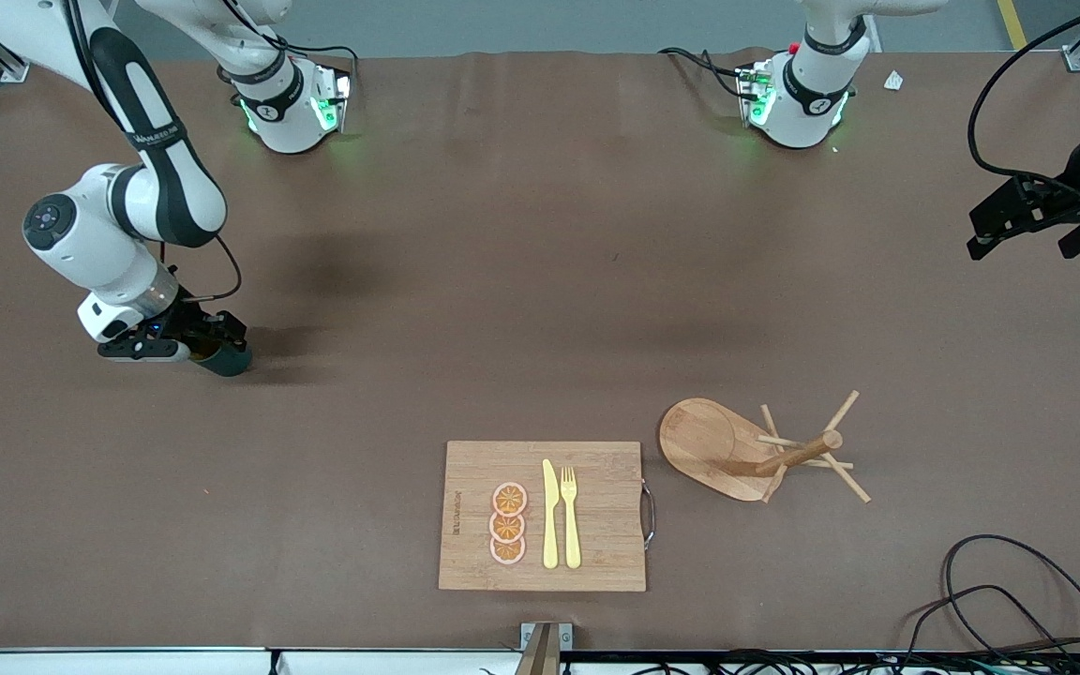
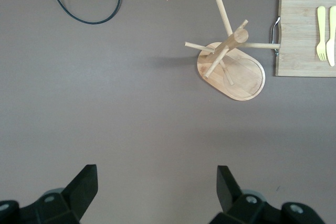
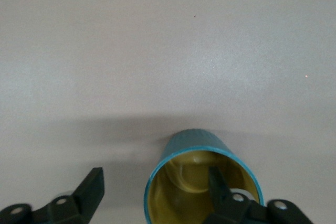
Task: Pass cup and hang on rack
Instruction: 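Close the right gripper on the teal mug rim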
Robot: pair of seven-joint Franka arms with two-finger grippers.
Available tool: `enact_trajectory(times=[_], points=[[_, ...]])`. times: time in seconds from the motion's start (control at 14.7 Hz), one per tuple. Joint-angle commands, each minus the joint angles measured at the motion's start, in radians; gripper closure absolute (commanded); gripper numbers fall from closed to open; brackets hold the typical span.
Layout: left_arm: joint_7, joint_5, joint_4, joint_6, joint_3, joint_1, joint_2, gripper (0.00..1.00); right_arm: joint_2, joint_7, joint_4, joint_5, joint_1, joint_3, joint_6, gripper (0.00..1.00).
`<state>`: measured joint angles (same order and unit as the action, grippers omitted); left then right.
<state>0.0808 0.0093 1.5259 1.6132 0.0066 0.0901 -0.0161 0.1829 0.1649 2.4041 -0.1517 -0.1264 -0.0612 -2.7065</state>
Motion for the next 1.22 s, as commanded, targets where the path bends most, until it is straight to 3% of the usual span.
enact_trajectory(times=[0.0,0.41,0.61,1.15], points=[[-0.018,0.000,-0.023,-0.016,0.001,-0.004,0.010,0.00,0.009,-0.027,0.018,0.020,0.002,0.000,-0.035,0.25],[-0.018,0.000,-0.023,-0.016,0.001,-0.006,0.010,0.00,0.009,-0.025,0.018,0.020,0.005,0.000,-0.035,0.77],[-0.018,0.000,-0.023,-0.016,0.001,-0.007,0.010,0.00,0.007,-0.025,0.018,0.020,0.007,0.000,-0.035,0.97],[-0.018,0.000,-0.021,-0.032,0.001,-0.007,0.011,0.00,-0.016,-0.027,0.018,0.020,0.020,0.000,-0.016,1.00]])
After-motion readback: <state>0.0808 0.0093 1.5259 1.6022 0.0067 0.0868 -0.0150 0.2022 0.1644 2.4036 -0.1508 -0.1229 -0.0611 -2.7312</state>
